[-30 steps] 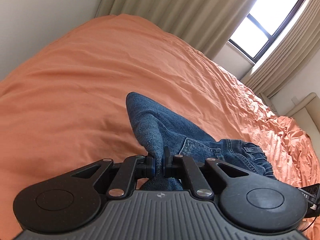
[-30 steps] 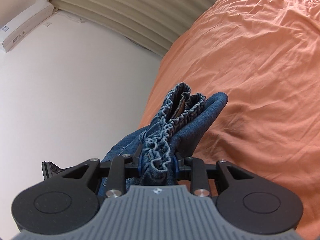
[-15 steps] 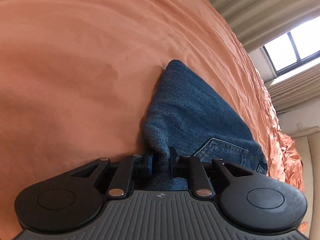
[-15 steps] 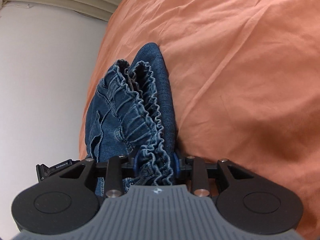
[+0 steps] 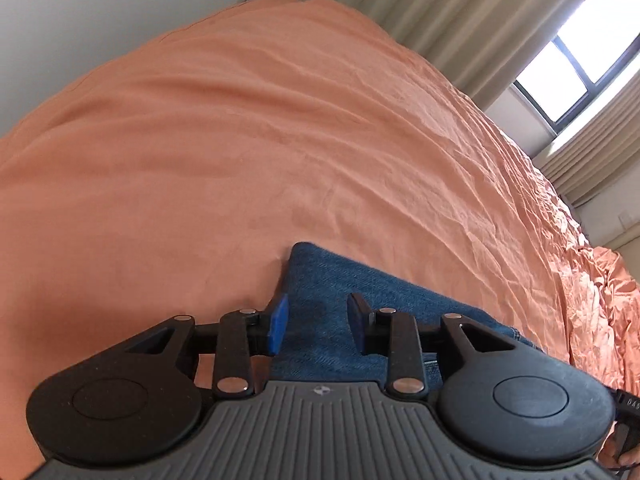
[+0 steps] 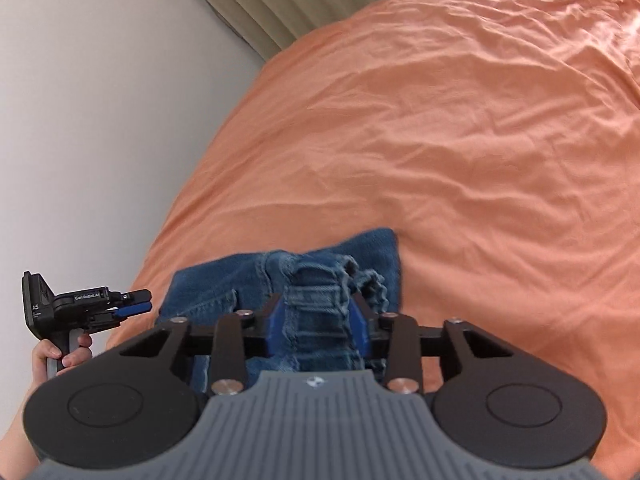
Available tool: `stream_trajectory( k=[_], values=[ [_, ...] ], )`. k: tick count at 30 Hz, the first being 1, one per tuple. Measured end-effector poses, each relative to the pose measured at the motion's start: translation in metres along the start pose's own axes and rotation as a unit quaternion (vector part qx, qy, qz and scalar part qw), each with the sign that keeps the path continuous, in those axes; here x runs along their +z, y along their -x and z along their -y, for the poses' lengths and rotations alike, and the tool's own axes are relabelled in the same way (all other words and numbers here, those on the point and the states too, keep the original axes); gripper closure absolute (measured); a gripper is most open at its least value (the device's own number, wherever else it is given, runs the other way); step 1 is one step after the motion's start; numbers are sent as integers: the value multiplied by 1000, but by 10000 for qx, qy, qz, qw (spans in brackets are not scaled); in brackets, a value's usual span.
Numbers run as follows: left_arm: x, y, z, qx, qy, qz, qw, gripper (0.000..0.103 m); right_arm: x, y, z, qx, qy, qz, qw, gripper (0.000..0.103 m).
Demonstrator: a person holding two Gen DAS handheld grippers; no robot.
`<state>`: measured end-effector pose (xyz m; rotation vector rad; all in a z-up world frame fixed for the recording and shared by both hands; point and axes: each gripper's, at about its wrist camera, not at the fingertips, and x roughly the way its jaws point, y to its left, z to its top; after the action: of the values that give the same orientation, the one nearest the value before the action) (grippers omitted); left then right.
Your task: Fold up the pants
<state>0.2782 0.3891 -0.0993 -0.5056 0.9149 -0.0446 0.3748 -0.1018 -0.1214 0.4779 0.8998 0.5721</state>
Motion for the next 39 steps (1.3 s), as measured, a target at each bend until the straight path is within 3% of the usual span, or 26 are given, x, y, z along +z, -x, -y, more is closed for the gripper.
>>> stream_trajectory(
  k=[4, 7, 12, 18, 22, 26, 31, 39],
  values=[
    [0, -17, 18, 164, -366, -7, 9992, 68, 8, -38, -21, -301, 510, -232, 9980, 93],
    [1, -36, 19, 409, -434, -48, 9982, 79, 3, -62, -11, -784, 653, -344, 9942, 103],
    [7, -76, 13, 853, -272, -303, 9955, 97, 4, -89, 8, -879, 765, -478, 9920, 103],
    [16, -94, 26, 1361, -529, -358, 9886, 97, 4, -92, 13, -880, 685, -494, 9925, 103],
    [15, -56, 51, 1794, -1076, 130, 9778, 92, 0, -72, -11, -963, 1089, -281, 9890, 103],
    [-14, 3, 62, 1629, -1498, 370, 9745, 91, -25, -41, -40, -994, 1692, -9, 9806, 93],
    [-80, 51, 74, 1704, -2162, 170, 9612, 91, -70, -11, -64, -1081, 2158, 75, 9704, 90],
    [-165, 64, 70, 1950, -2134, -184, 9571, 91, -119, -10, -56, -1342, 2109, -293, 9678, 88]
  ],
)
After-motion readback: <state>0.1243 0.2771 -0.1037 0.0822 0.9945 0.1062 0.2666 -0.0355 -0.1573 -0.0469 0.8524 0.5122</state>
